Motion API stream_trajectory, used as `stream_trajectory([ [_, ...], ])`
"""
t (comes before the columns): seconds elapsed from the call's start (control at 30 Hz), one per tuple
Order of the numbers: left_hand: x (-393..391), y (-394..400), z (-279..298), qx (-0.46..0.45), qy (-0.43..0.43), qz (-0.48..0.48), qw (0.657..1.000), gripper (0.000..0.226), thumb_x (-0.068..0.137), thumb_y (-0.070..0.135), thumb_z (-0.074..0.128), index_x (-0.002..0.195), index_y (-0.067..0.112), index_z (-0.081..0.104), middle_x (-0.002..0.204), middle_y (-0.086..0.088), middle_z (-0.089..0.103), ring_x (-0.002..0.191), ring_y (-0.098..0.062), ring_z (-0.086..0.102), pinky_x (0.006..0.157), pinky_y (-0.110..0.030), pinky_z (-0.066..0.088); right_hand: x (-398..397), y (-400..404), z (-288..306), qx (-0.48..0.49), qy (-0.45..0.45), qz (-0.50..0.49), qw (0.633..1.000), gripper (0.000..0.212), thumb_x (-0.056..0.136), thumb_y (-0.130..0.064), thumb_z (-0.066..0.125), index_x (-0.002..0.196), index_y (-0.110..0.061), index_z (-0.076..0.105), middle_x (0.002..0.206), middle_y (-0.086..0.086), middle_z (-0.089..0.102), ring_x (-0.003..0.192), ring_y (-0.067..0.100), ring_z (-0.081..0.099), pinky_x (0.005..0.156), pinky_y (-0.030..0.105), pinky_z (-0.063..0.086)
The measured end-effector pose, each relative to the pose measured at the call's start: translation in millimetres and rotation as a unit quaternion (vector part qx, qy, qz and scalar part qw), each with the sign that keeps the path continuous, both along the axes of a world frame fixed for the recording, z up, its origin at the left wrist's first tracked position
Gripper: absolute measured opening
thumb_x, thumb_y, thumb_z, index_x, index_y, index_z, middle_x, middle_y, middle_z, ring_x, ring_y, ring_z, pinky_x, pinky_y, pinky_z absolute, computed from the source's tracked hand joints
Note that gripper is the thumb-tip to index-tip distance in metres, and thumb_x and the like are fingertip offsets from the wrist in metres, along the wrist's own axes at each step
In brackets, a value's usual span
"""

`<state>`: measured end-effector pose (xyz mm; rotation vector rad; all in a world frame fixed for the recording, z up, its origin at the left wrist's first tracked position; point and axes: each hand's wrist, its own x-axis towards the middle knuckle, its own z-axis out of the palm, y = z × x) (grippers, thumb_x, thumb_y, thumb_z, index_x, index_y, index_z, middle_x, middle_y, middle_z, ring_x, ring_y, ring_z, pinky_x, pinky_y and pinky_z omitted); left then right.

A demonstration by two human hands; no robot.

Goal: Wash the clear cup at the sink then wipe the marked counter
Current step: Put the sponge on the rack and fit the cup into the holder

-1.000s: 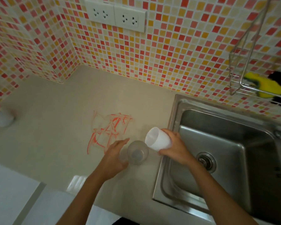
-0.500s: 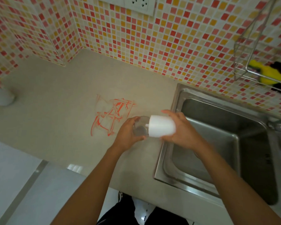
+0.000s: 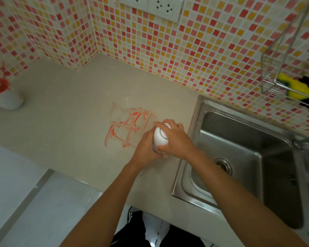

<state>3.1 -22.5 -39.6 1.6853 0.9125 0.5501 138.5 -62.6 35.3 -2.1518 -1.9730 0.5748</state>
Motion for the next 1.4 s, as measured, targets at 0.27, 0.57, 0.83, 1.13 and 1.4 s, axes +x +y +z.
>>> stream_trajectory([
  [0.27,-2,5,6,0.027,-0.016,0.006,1.000,0.077,0.060,0.019,0.089,0.127,0.027,0.054,0.119,0.014,0.064,0.108,0.003,0.058,0.090,-0.020,0.048,1,-19,-32,0.028,0.407,-0.205,0.890,0.084,0.059,-0.036,0.086,0.128,-0.035,0.038,0.121,-0.009,0.056,0.109,0.013,0.058,0.068,0.029,0.058],
  [0.57,-2,4,-7,0.018,0.001,0.033,0.999,0.080,0.060,0.035,0.082,0.132,0.025,0.049,0.125,0.011,0.060,0.112,-0.006,0.058,0.092,-0.018,0.046,-6,-15,-50,0.057,0.427,-0.219,0.875,0.080,0.065,-0.028,0.086,0.127,-0.033,0.036,0.118,-0.015,0.056,0.111,0.000,0.055,0.093,0.029,0.049],
  [0.83,1,-3,-2,0.024,0.020,0.030,0.999,0.080,0.066,0.020,0.082,0.137,0.022,0.045,0.132,0.006,0.057,0.121,-0.010,0.054,0.099,-0.035,0.048,-7,-17,-46,0.042,0.432,-0.216,0.875,0.082,0.062,-0.030,0.088,0.126,-0.037,0.036,0.118,-0.016,0.056,0.111,0.002,0.055,0.091,0.043,0.053],
  [1.13,-71,6,23,0.163,0.186,0.088,0.965,0.083,0.080,0.012,0.067,0.150,0.007,0.022,0.153,-0.013,0.030,0.141,-0.028,0.028,0.116,-0.038,0.025,-24,-27,-13,0.182,0.206,-0.224,0.935,0.087,0.077,-0.064,0.062,0.148,-0.034,0.020,0.158,0.000,0.020,0.145,0.019,0.018,0.117,0.044,0.019],
  [1.4,-176,33,60,0.231,0.176,0.212,0.933,0.052,0.089,0.018,0.064,0.136,0.009,0.046,0.138,-0.010,0.049,0.128,-0.024,0.043,0.107,-0.023,0.026,-76,16,9,0.333,0.126,-0.161,0.921,0.043,0.080,-0.023,0.067,0.121,-0.017,0.057,0.129,0.008,0.053,0.122,0.028,0.047,0.105,0.045,0.036],
])
